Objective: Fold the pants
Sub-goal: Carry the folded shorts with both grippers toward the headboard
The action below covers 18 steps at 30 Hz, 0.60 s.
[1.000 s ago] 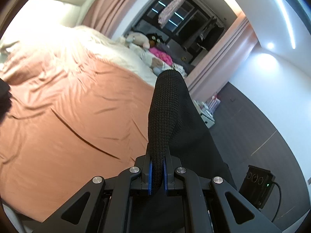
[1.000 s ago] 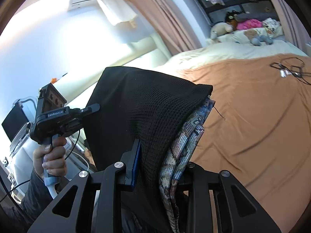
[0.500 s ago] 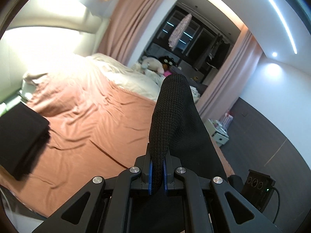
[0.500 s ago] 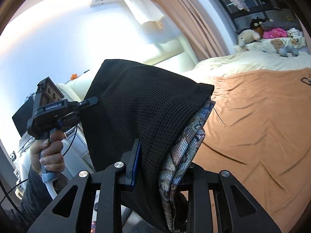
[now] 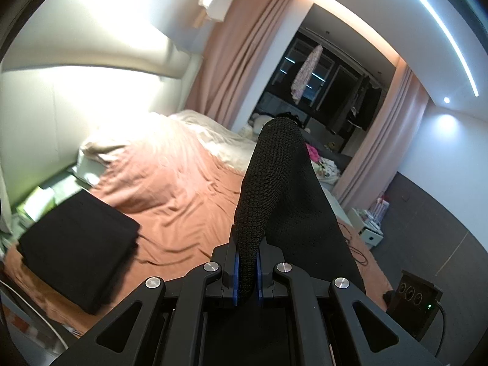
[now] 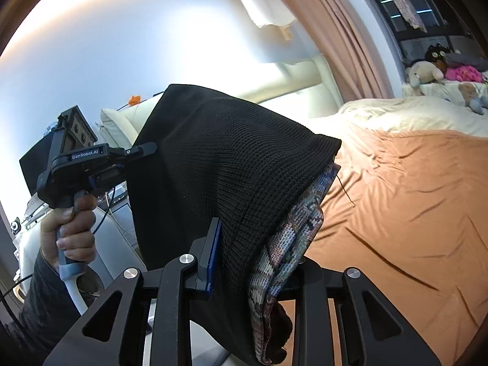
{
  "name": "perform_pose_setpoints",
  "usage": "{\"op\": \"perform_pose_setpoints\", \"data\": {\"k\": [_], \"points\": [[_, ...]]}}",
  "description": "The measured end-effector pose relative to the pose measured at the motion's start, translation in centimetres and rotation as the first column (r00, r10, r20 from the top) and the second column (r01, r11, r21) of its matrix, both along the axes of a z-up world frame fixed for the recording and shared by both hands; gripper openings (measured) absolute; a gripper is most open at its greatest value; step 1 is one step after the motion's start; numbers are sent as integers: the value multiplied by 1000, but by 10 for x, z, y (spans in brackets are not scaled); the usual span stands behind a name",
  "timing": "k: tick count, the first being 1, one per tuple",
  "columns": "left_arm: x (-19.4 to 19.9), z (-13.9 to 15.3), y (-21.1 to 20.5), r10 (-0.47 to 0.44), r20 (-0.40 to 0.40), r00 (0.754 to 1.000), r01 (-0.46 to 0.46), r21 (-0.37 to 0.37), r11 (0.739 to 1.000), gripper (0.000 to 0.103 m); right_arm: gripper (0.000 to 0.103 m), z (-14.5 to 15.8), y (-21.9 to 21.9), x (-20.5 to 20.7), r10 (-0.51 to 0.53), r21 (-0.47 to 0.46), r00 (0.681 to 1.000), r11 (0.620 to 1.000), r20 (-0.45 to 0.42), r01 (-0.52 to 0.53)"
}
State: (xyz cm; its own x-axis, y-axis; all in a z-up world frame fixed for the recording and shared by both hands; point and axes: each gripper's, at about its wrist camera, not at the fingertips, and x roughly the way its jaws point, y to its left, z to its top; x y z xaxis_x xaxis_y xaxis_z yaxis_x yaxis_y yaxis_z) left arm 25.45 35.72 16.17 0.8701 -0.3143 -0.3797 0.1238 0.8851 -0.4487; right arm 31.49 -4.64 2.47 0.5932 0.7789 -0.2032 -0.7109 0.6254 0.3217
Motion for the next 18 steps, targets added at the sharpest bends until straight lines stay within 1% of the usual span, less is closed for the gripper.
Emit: {"op": "perform_pose_setpoints", "data": {"k": [7, 12, 18], "points": [[-7, -2, 50, 75, 0, 997, -75, 48, 996, 8, 23, -12, 43, 15, 37, 13, 999, 999, 28, -37], [-4, -14, 83, 141, -26, 990, -139, 64, 988, 8, 23, -25, 74, 37, 89, 21, 996, 996, 1, -89], [10, -38, 122, 203, -74, 976, -197, 88, 976, 8, 23, -40, 103, 65, 125, 7, 992, 992, -33, -125]]}}
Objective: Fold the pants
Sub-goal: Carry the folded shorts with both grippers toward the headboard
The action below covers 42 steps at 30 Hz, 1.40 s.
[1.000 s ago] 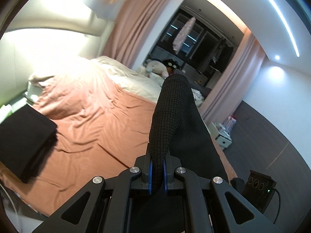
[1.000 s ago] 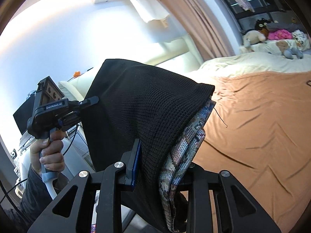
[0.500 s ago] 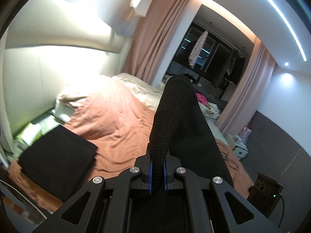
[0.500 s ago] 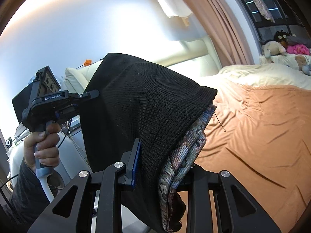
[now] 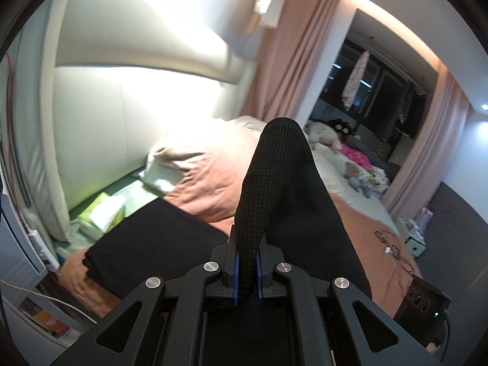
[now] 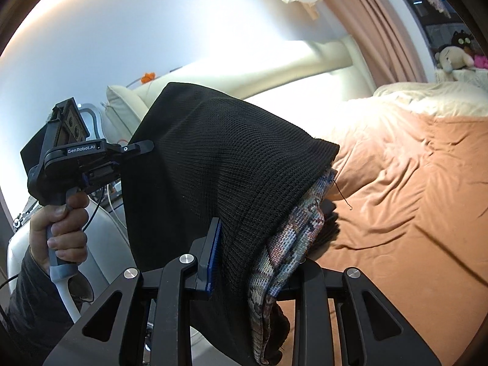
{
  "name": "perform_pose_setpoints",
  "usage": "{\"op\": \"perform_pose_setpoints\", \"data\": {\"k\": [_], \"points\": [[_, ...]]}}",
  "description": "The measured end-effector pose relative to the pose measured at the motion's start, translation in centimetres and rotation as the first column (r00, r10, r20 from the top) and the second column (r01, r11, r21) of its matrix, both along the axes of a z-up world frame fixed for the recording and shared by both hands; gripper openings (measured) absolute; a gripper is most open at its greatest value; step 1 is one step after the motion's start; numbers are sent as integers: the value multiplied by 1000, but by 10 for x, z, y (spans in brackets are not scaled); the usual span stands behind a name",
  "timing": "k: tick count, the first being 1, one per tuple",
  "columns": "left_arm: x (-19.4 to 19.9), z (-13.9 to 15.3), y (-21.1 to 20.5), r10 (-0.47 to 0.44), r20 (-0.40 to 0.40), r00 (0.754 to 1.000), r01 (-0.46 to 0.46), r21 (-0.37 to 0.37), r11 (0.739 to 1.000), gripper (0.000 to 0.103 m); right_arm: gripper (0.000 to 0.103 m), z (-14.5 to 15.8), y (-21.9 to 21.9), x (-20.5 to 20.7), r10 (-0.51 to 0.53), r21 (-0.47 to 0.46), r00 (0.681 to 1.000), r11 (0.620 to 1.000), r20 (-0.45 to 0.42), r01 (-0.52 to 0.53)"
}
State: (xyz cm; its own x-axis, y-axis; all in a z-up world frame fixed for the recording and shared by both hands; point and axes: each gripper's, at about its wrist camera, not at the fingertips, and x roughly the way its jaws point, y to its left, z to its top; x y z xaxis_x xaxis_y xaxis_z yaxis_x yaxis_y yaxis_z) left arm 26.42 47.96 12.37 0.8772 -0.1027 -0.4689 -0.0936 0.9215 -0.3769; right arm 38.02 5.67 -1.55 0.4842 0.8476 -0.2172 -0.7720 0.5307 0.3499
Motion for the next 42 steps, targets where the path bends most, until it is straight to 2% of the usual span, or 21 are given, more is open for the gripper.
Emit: {"op": "perform_pose_setpoints", "data": {"k": [11, 20, 29, 31, 32, 34, 35, 36, 39, 42], "points": [[51, -47, 48, 90, -109, 990, -86, 37, 996, 8, 23, -27, 48, 63, 25, -50, 997, 998, -77, -28], [105, -77, 83, 172, -194, 966, -158, 82, 984, 8, 23, -36, 94, 121, 50, -80, 988, 995, -149, -62], [184, -98, 101, 202, -268, 942, -168, 142, 975, 8, 24, -34, 128, 164, 6, -87, 980, 996, -201, -24], [204, -108, 100, 194, -293, 936, -149, 169, 974, 8, 26, -35, 136, 175, -26, -114, 975, 994, -222, 1], [215, -116, 101, 190, -327, 926, -138, 178, 974, 9, 30, -39, 141, 177, -37, -130, 971, 992, -238, 6], [231, -138, 107, 204, -412, 888, -147, 166, 975, 15, 48, -48, 148, 189, -69, -183, 950, 983, -304, 13], [232, -146, 109, 214, -431, 877, -153, 171, 973, 19, 60, -54, 152, 199, -67, -191, 937, 982, -343, 1], [229, -153, 113, 233, -438, 868, -169, 182, 969, 25, 66, -60, 152, 204, -59, -186, 922, 982, -383, -15], [209, -159, 125, 251, -447, 858, -192, 174, 966, 40, 69, -69, 146, 209, -38, -159, 903, 987, -428, -34], [186, -156, 128, 264, -467, 844, -186, 208, 960, 42, 69, -70, 143, 203, -12, -138, 897, 989, -443, -55]]}}
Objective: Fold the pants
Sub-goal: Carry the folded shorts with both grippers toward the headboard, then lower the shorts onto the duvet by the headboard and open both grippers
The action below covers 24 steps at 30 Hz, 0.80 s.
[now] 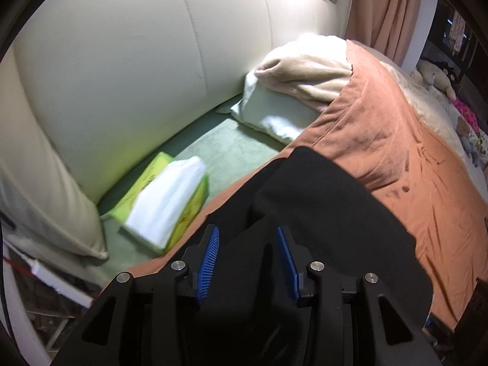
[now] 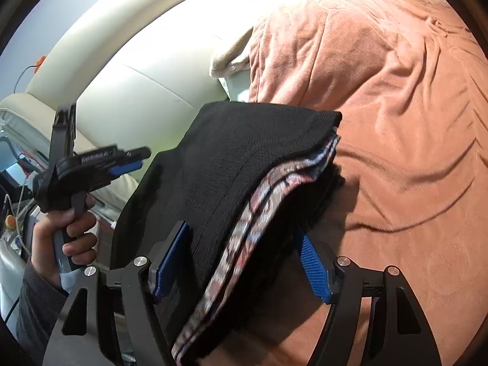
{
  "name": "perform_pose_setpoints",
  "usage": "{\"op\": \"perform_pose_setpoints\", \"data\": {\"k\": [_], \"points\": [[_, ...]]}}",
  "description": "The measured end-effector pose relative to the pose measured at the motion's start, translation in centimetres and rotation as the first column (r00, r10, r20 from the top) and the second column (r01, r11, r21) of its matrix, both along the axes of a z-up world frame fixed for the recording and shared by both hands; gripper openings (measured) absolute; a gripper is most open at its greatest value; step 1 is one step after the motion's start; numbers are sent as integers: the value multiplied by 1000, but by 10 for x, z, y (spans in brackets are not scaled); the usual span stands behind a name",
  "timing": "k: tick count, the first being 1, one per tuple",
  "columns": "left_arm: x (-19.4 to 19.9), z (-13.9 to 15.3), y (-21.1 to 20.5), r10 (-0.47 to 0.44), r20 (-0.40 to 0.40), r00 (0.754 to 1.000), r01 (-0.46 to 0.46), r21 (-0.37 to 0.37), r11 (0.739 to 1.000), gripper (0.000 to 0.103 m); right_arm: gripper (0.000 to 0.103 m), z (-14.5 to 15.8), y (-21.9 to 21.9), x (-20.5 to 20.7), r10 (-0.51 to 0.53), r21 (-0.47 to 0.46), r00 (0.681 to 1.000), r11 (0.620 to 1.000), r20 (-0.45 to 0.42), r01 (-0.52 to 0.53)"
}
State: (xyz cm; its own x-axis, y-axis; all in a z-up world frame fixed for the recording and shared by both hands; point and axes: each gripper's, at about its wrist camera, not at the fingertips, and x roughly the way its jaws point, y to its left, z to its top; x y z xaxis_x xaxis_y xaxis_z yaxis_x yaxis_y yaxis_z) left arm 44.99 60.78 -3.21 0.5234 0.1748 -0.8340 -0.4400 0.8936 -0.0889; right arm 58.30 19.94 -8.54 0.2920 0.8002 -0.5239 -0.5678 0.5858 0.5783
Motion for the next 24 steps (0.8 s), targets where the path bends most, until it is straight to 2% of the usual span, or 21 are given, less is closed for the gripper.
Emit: {"op": "perform_pose_setpoints", "data": {"k": [3, 10, 15, 16, 17, 18, 19, 21, 24], "points": [[-19, -1, 4, -3, -35, 999, 3, 5, 1000, 42, 69, -1, 2, -6, 42, 20, 999, 999, -22, -42], [-47, -14, 4, 7, -166, 986, -4, 21, 1000, 42, 69, 8, 25, -44, 135, 26, 991, 991, -12, -135], [-50, -26, 5, 11, -190, 982, -6, 29, 1000, 42, 69, 2, 46, -42, 176, 22, 984, 984, -30, -175], [-50, -27, 5, 11, -191, 982, -6, 30, 1000, 41, 66, 3, 53, -45, 189, 21, 982, 982, -28, -188], [-49, -29, 5, 14, -196, 981, -7, 35, 999, 41, 58, 2, 56, -45, 199, 18, 980, 980, -27, -198], [-49, -32, 5, 19, -200, 980, -11, 41, 999, 31, 50, 3, 61, -45, 209, 12, 977, 978, -29, -209], [-47, -34, 5, 25, -209, 978, -15, 51, 999, 15, 47, 2, 66, -47, 212, 2, 977, 977, -29, -212], [-45, -36, 5, 37, -221, 975, -22, 71, 997, 8, 24, 4, 77, -47, 213, -2, 976, 977, -30, -214], [-41, -34, 0, 79, -231, 970, -48, 134, 990, 4, 23, 3, 82, -43, 213, 9, 976, 977, -38, -213]]}}
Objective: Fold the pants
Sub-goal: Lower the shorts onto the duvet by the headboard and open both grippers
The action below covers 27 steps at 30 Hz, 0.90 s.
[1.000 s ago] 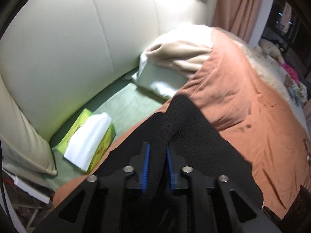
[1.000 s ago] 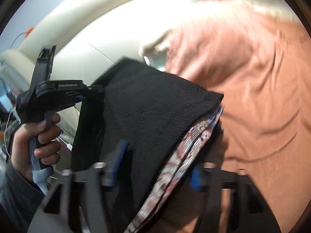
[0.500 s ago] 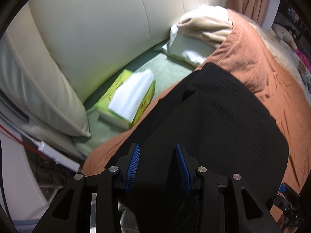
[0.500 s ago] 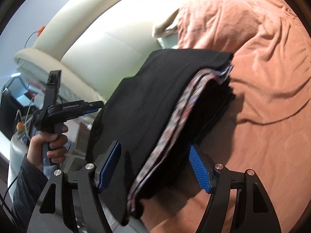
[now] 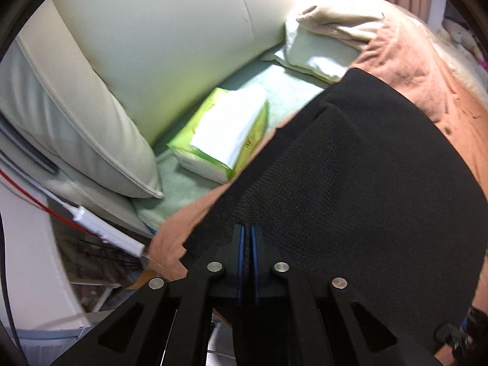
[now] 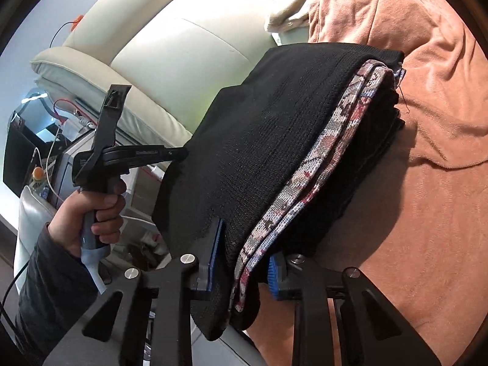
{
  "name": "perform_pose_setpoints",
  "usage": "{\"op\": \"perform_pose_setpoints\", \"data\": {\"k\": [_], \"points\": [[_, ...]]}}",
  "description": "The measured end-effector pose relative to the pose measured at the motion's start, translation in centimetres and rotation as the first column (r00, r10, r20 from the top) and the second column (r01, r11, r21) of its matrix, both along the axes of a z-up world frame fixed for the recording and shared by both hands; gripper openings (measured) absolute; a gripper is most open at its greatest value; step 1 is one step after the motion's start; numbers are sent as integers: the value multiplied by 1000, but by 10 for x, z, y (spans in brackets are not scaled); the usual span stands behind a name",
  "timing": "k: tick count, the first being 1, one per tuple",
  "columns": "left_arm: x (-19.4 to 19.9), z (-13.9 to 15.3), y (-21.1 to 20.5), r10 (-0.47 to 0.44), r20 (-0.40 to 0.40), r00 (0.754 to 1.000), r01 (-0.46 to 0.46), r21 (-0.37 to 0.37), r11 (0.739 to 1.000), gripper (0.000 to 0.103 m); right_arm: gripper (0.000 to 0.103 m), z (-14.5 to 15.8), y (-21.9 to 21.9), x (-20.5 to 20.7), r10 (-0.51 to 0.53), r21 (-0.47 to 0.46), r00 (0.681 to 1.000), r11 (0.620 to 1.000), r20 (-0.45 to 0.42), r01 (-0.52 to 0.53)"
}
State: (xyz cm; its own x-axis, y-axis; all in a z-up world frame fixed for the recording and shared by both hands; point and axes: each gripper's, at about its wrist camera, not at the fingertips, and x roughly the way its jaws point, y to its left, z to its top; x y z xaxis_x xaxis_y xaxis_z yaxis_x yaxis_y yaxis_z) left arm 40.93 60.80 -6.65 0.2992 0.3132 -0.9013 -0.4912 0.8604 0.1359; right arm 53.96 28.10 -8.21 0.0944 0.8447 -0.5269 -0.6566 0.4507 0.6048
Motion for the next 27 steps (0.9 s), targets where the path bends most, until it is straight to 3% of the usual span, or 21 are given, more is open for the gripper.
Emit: {"op": "perform_pose_setpoints", "data": {"k": [5, 7, 8, 9, 12, 16, 18, 21, 25, 27], "points": [[8, -5, 0, 62, -5, 998, -61, 76, 995, 4, 23, -3, 0, -3, -3, -13, 1000, 1000, -21, 2], [10, -8, -1, 66, -17, 998, -65, 69, 996, 5, 29, -1, -5, -5, -4, -17, 1000, 1000, -21, 4], [9, -8, -2, 66, -25, 998, -64, 66, 996, 6, 39, 1, -9, -6, -6, -24, 1000, 1000, -15, 6], [7, -6, -4, 66, -23, 998, -65, 69, 996, 11, 50, 3, -13, -7, -11, -28, 1000, 1000, -3, 11], [-5, 7, -9, 69, 18, 997, -70, 18, 997, 36, 65, 13, -34, -13, -43, -37, 997, 998, 66, 45], [-23, 23, -29, 46, 64, 997, -46, 7, 999, 55, 67, 29, -47, -25, -54, -61, 991, 996, 125, 62], [-34, 32, -42, 29, 82, 996, -29, 4, 1000, 60, 80, 36, -57, -34, -50, -77, 985, 995, 165, 63], [-51, 47, -61, 15, 122, 992, -15, -5, 1000, 67, 85, 51, -69, -50, -65, -103, 968, 990, 242, 92], [-77, 75, -92, -22, 183, 983, 18, 26, 999, 94, 93, 70, -88, -69, -87, -119, 950, 985, 299, 128], [-92, 89, -107, -32, 218, 975, 25, 35, 999, 100, 99, 83, -102, -81, -104, -113, 936, 982, 337, 150]]}}
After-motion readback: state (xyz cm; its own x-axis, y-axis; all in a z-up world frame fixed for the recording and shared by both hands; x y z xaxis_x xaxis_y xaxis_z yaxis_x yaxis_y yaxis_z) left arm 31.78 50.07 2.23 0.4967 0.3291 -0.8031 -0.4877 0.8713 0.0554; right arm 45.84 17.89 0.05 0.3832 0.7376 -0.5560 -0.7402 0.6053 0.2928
